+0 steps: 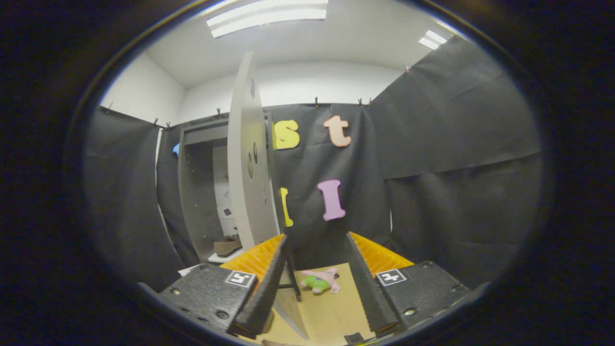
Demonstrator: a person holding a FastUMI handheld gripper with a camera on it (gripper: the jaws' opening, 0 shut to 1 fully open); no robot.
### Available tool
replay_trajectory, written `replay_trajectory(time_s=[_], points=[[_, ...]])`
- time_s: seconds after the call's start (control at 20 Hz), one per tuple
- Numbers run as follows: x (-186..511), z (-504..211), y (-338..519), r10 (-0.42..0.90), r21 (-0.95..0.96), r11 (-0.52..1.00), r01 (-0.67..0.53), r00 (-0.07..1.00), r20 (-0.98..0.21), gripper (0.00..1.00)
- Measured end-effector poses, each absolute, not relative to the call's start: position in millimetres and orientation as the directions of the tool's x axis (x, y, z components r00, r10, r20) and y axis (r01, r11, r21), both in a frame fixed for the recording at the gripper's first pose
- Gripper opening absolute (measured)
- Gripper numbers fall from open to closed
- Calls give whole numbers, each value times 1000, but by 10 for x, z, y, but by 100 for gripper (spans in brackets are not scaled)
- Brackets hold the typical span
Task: Open the shoe cabinet door, grab the shoes and put them into the shoe cabinet, then close the shoe cabinet door.
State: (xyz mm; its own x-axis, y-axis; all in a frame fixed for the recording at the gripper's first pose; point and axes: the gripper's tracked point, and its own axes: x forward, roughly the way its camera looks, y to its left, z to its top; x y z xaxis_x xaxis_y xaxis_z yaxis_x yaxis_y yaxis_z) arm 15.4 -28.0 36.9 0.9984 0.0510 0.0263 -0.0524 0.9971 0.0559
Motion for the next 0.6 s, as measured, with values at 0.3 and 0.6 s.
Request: replay_trajectory(time_s=[0.3, 0.6], points=[[-274, 420, 80, 59, 52, 997, -65, 991, 123, 99], [-409, 123, 780, 147, 19, 988, -151, 980, 137, 99]])
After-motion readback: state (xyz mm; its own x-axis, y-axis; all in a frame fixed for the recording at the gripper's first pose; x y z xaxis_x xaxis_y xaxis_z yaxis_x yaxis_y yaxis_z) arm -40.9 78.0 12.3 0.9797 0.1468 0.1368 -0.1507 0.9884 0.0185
